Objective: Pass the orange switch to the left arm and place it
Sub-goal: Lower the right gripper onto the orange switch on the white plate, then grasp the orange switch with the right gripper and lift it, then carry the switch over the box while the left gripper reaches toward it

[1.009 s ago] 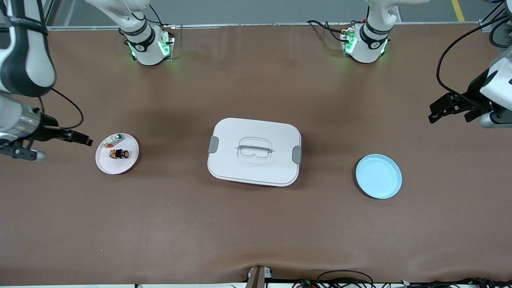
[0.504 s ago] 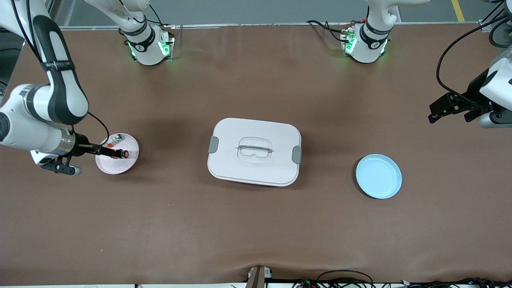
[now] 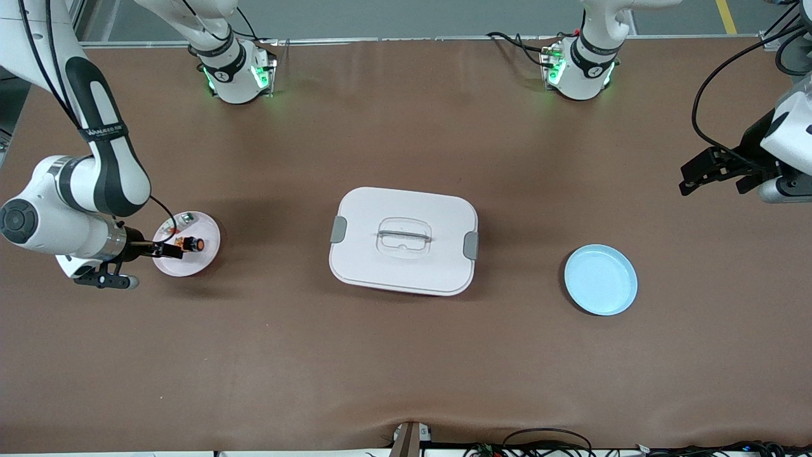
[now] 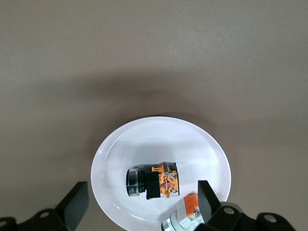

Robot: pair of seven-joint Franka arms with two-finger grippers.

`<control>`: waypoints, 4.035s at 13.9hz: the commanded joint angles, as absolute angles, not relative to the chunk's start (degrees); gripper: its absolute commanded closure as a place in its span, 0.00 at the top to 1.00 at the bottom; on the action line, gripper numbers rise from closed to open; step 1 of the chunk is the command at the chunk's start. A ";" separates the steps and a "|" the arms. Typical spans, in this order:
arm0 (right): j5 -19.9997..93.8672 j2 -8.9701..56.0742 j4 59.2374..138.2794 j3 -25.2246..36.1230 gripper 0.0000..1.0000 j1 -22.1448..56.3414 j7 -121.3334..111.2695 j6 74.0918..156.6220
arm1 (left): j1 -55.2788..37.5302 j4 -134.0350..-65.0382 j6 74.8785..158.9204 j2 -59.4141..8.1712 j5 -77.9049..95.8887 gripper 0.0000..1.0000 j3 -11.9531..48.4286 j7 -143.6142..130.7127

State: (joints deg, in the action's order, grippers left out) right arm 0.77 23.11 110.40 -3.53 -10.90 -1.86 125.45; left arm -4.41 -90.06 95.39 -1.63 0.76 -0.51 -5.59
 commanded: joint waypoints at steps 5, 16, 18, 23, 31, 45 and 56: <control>0.00 23.73 119.08 -4.22 1.00 -11.43 -3.34 137.55 | -4.48 -88.77 94.13 -2.11 0.79 1.00 -0.62 -4.66; 0.09 25.31 124.01 -4.39 1.00 -12.04 -3.34 144.84 | -4.48 -88.77 94.13 -2.02 0.79 1.00 -0.62 -4.66; 0.09 25.31 124.71 -4.39 1.00 -11.95 -3.43 145.89 | -4.48 -88.77 94.13 -2.11 0.79 1.00 -0.62 -4.66; 0.09 25.40 126.30 -4.39 1.00 -13.27 -8.61 147.66 | -4.48 -88.77 94.13 -2.11 0.79 1.00 -0.62 -4.66; 7.70 24.18 124.11 -4.48 0.00 -13.18 -8.09 138.73 | -4.57 -88.68 94.13 -2.11 0.79 1.00 -0.62 -4.66; 33.04 3.96 117.60 -4.57 0.00 7.72 49.09 113.20 | -3.78 -85.78 94.13 -1.23 21.15 1.00 0.35 -4.48; 44.19 2.45 105.22 -4.48 0.00 21.80 87.61 116.72 | -9.40 -86.31 100.80 -7.47 39.72 1.00 4.92 -4.83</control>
